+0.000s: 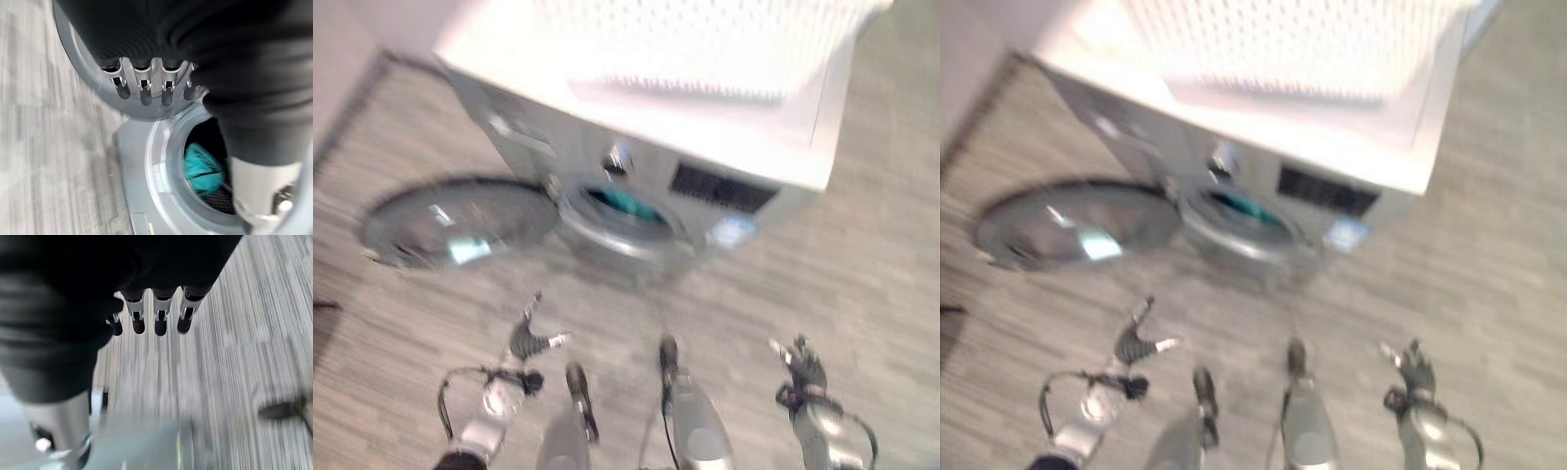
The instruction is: Grab the laundry basket,head to the washer,open it,put in the laundry and shut it.
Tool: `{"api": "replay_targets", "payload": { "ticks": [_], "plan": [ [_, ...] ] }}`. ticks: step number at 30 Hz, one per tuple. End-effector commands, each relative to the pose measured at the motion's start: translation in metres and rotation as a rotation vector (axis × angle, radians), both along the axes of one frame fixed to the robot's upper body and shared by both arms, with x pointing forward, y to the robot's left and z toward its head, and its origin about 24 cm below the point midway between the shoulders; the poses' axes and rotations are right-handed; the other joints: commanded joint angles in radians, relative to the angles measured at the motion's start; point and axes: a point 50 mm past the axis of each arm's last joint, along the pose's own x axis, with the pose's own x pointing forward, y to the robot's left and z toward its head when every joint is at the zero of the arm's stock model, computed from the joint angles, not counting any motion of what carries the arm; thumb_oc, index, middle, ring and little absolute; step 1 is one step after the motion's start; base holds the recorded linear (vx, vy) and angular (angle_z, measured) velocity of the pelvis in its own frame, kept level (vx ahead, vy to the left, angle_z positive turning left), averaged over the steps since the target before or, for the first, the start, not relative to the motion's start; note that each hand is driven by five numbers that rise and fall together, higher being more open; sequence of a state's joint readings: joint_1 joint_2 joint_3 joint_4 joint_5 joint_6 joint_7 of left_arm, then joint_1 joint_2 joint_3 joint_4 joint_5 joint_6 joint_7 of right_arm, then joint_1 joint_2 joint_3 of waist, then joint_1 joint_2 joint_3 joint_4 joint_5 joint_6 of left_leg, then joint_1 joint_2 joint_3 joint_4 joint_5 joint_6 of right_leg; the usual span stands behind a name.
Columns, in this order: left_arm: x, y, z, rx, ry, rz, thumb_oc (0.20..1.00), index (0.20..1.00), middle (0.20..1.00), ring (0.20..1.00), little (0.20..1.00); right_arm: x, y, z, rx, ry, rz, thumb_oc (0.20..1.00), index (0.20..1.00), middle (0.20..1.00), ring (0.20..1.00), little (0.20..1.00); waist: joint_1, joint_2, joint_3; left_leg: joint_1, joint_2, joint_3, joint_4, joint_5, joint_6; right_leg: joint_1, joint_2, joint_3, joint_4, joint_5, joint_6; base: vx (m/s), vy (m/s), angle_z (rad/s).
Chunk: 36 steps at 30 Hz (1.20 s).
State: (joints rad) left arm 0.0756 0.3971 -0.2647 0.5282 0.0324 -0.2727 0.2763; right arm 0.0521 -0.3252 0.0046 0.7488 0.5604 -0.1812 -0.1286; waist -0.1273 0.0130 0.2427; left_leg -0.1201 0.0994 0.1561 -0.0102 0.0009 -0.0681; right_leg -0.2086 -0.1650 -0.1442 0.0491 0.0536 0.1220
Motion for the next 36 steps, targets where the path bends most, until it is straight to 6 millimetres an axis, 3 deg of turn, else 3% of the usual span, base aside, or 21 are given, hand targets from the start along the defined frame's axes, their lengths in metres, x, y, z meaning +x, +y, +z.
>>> {"api": "replay_targets", "payload": {
  "ticks": [1, 2, 4, 8, 13, 19, 22, 25, 29, 33, 36],
  "plan": [
    [-0.002, 0.019, 0.002, -0.001, 0.003, 0.089, 1.000, 1.000, 1.000, 1.000, 1.000, -0.007, -0.014, 0.003, -0.099, 0.050, 0.056, 1.000, 1.000, 1.000, 1.000, 1.000, -0.011, 0.006, -0.029, 0.028, 0.054, -0.028, 0.011, -0.051, -0.018, 0.002, -0.032, 0.009, 0.056, -0.055, 0.052, 0.16, 0.069, -0.03],
    [-0.004, 0.027, -0.001, 0.024, 0.019, 0.133, 1.000, 1.000, 1.000, 1.000, 1.000, -0.014, -0.010, -0.006, -0.105, 0.117, 0.079, 1.000, 1.000, 1.000, 1.000, 1.000, -0.004, 0.010, -0.062, 0.075, 0.050, -0.023, -0.018, -0.047, -0.019, 0.048, -0.040, 0.002, 0.032, -0.053, 0.058, 0.16, 0.070, -0.03],
    [-0.004, 0.027, -0.001, 0.025, 0.019, 0.133, 1.000, 1.000, 1.000, 1.000, 1.000, -0.013, -0.010, -0.006, -0.105, 0.117, 0.079, 1.000, 1.000, 1.000, 1.000, 1.000, -0.004, 0.010, -0.058, 0.082, 0.050, -0.022, -0.022, -0.046, -0.019, 0.054, -0.040, 0.002, 0.029, -0.052, 0.058, 0.08, 0.034, 0.02],
    [0.007, 0.062, 0.014, 0.162, -0.027, 0.256, 1.000, 1.000, 1.000, 1.000, 1.000, -0.027, -0.007, -0.022, -0.212, 0.280, 0.189, 1.000, 1.000, 1.000, 1.000, 1.000, 0.010, 0.014, -0.126, 0.164, 0.039, -0.015, -0.066, -0.049, -0.024, 0.139, -0.056, -0.011, -0.019, -0.049, 0.071, 0.12, 0.047, 0.09],
    [0.029, 0.102, 0.062, 0.337, -0.168, 0.296, 1.000, 1.000, 1.000, 1.000, 1.000, -0.041, -0.004, -0.034, -0.232, 0.393, 0.280, 1.000, 1.000, 1.000, 1.000, 1.000, 0.019, 0.013, -0.169, 0.206, 0.031, -0.005, -0.077, -0.064, -0.029, 0.188, -0.067, -0.017, -0.061, -0.032, 0.085, 0.07, 0.016, -0.01],
    [0.052, 0.153, 0.119, 0.651, -0.188, 0.286, 1.000, 1.000, 1.000, 1.000, 1.000, -0.055, 0.003, -0.046, -0.184, 0.477, 0.311, 1.000, 1.000, 1.000, 1.000, 1.000, 0.021, 0.013, -0.207, 0.220, 0.025, 0.011, -0.077, -0.074, -0.029, 0.201, -0.076, -0.009, -0.086, -0.011, 0.097, 0.04, 0.018, -0.12],
    [0.066, 0.185, 0.150, 0.808, -0.113, 0.333, 1.000, 1.000, 1.000, 1.000, 1.000, -0.054, 0.004, -0.046, -0.189, 0.478, 0.352, 1.000, 1.000, 1.000, 1.000, 1.000, 0.005, 0.010, -0.207, 0.217, 0.024, 0.014, -0.077, -0.073, -0.028, 0.198, -0.078, -0.007, -0.089, -0.006, 0.103, 0.03, 0.019, -0.02],
    [0.076, 0.201, 0.173, 0.880, -0.046, 0.359, 1.000, 1.000, 1.000, 1.000, 1.000, -0.049, 0.003, -0.043, -0.192, 0.456, 0.369, 1.000, 1.000, 1.000, 1.000, 1.000, -0.007, 0.002, -0.196, 0.196, 0.024, 0.016, -0.077, -0.067, -0.028, 0.176, -0.077, 0.000, -0.091, 0.001, 0.108, -0.02, 0.015, -0.01],
    [0.102, 0.201, 0.209, 0.859, -0.053, 0.393, 1.000, 1.000, 1.000, 1.000, 1.000, -0.040, 0.003, -0.037, -0.205, 0.419, 0.399, 1.000, 1.000, 1.000, 1.000, 1.000, -0.024, -0.023, -0.155, 0.124, 0.031, 0.010, -0.072, -0.046, -0.026, 0.107, -0.069, 0.017, -0.094, 0.014, 0.105, -0.08, 0.012, 0.00],
    [0.115, 0.200, 0.234, 0.790, -0.093, 0.446, 1.000, 1.000, 1.000, 1.000, 1.000, -0.030, 0.004, -0.032, -0.205, 0.378, 0.415, 1.000, 1.000, 1.000, 1.000, 1.000, -0.040, -0.049, -0.121, 0.044, 0.041, 0.006, -0.033, -0.043, -0.025, 0.044, -0.065, 0.033, -0.092, 0.026, 0.099, -0.12, -0.006, 0.01],
    [0.128, 0.193, 0.269, 0.773, -0.168, 0.474, 1.000, 1.000, 1.000, 1.000, 1.000, -0.007, 0.004, -0.015, -0.252, 0.275, 0.472, 1.000, 1.000, 1.000, 1.000, 1.000, -0.057, -0.081, -0.081, -0.081, 0.058, -0.009, 0.072, -0.059, -0.022, -0.029, -0.059, 0.053, -0.086, 0.042, 0.086, -0.15, -0.033, -0.03]
  ]
}}
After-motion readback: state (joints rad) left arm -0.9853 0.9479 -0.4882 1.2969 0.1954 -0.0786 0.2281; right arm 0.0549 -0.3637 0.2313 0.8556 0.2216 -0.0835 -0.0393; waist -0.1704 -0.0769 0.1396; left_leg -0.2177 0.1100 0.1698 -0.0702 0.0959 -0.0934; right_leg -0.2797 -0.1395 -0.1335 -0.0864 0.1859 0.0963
